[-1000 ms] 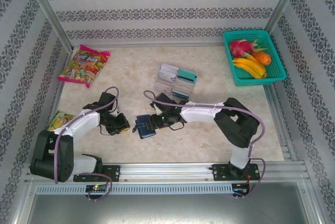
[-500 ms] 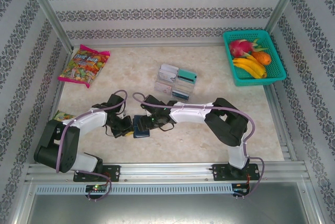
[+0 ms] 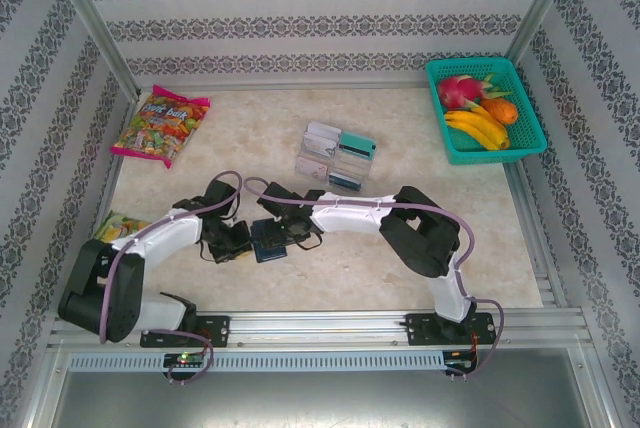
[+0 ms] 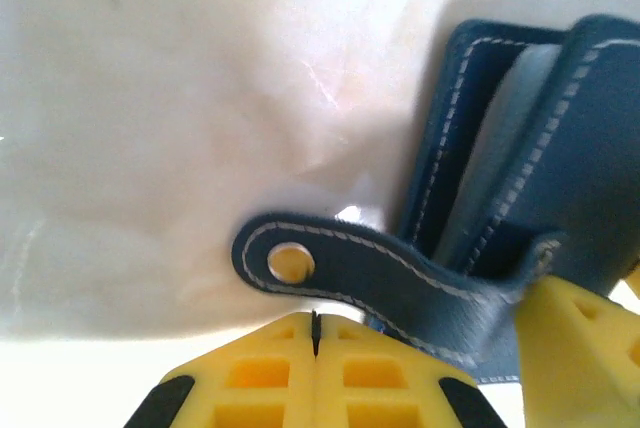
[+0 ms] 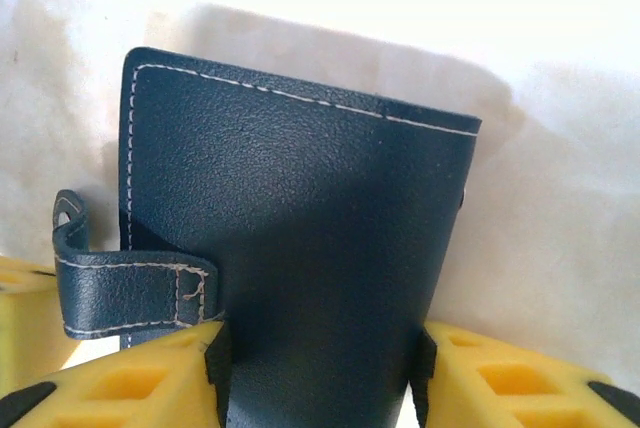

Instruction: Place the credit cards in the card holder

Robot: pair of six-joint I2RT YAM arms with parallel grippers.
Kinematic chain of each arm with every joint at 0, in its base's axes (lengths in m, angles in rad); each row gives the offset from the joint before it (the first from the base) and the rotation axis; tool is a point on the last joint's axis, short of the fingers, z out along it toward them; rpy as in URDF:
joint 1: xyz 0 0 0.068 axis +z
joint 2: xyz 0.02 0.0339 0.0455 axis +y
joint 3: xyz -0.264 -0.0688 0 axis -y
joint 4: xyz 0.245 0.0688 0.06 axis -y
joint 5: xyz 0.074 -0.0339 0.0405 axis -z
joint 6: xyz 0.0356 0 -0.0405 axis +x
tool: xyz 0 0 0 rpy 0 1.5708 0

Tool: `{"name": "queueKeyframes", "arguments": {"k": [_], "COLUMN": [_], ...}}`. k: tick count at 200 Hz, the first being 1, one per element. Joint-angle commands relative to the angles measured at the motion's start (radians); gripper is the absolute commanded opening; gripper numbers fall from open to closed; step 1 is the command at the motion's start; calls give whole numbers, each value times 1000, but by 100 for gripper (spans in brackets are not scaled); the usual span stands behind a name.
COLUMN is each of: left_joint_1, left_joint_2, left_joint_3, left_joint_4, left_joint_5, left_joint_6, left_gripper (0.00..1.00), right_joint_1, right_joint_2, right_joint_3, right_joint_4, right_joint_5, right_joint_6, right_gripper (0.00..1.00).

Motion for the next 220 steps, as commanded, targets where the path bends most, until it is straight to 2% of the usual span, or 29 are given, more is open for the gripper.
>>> {"name": "queueKeyframes", "arguments": {"k": [1,18,35,99,137,172,220], "left_joint_1": [7,16,19,18,18,18,18], "left_joint_2": [-96,-172,-206,-120,-109,-111,-99], "left_joint_3": [70,83,81,28,49,52,59], "left_joint_4": [-136,-160,-140,-60,-72,-69,-54], "left_joint_5": [-111,-147,-125,-52,-75,-76,-74], "left_joint_6": [17,-3,-19,-32,-13,-8,-2], "left_gripper": [0,0,0,0,0,0,0], "right_joint_1": [12,12,11,9,5,-18,-25], "right_joint_2": [64,51,38,-43,-115,-213,-367], "right_joint_3": [-58,-70,-73,-103,-141,-173,-159], "right_joint_4": [30,44,58,93,93,3,-283], "right_joint_5": [45,63,69,122,163,244,492], "right_joint_6": [21,21,17,-10,-31,-86,-207], "right_gripper": [44,37,30,0,0,0,0]}}
